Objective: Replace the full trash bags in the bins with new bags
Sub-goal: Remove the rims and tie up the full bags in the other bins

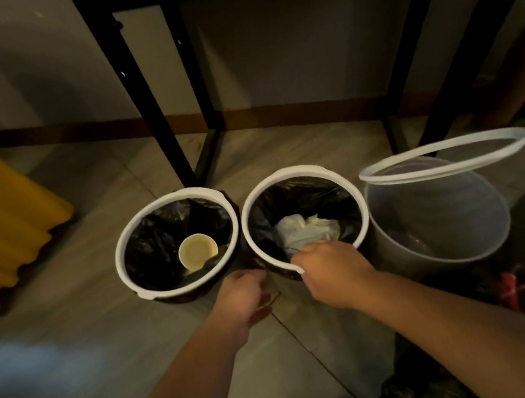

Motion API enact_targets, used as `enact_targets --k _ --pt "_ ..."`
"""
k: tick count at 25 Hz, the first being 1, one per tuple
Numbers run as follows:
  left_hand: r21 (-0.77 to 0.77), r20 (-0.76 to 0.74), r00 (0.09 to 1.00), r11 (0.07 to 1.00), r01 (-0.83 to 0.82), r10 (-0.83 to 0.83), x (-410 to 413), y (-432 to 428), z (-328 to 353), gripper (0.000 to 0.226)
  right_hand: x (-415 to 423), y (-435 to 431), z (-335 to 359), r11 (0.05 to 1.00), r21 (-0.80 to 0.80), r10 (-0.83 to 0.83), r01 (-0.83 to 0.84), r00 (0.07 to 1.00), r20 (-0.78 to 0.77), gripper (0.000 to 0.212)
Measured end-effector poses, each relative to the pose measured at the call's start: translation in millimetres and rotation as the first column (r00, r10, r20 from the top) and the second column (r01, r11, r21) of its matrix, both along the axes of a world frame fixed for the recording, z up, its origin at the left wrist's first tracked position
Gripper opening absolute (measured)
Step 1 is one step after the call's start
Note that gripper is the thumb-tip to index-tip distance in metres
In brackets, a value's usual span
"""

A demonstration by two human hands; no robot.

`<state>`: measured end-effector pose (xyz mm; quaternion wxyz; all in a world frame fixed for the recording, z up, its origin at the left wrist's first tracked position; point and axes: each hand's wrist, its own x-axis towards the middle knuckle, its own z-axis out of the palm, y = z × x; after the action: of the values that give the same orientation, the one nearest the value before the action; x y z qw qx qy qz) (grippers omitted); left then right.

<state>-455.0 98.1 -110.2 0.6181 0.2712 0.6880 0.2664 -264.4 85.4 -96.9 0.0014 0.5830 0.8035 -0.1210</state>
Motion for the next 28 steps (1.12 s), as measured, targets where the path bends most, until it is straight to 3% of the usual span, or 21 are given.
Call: enact_targets --k 5,10,17,20,28 --pt "0.022 0.135 0.984 0.992 -0.124 0.120 31 6 -15 0.032 5 -8 0 0.994 -0.110 -0.046 0.011 0.945 -0.324 0.021" --pt "-0.006 0.306 0.922 0.968 -0.249 0.239 21 -2 -24 0.051 5 -10 -1 0.998 -0.022 -0.063 0.060 0.900 -0.432 0.025" --pt "0.033 0.160 0.966 0.977 -0.210 0.202 17 -12 -35 0.023 2 -8 23 0.999 0.000 -0.036 0.042 0.855 -0.517 0.025" --pt "0.013 0.200 0.960 0.979 -0.202 0.195 14 -13 -38 0.015 9 2 52 0.999 0.038 0.011 0.010 0.849 -0.528 0.025" --pt "0.003 0.276 0.935 0.972 -0.234 0.224 15 -6 -32 0.004 30 69 130 0.920 0.375 0.091 0.110 0.872 -0.480 0.019"
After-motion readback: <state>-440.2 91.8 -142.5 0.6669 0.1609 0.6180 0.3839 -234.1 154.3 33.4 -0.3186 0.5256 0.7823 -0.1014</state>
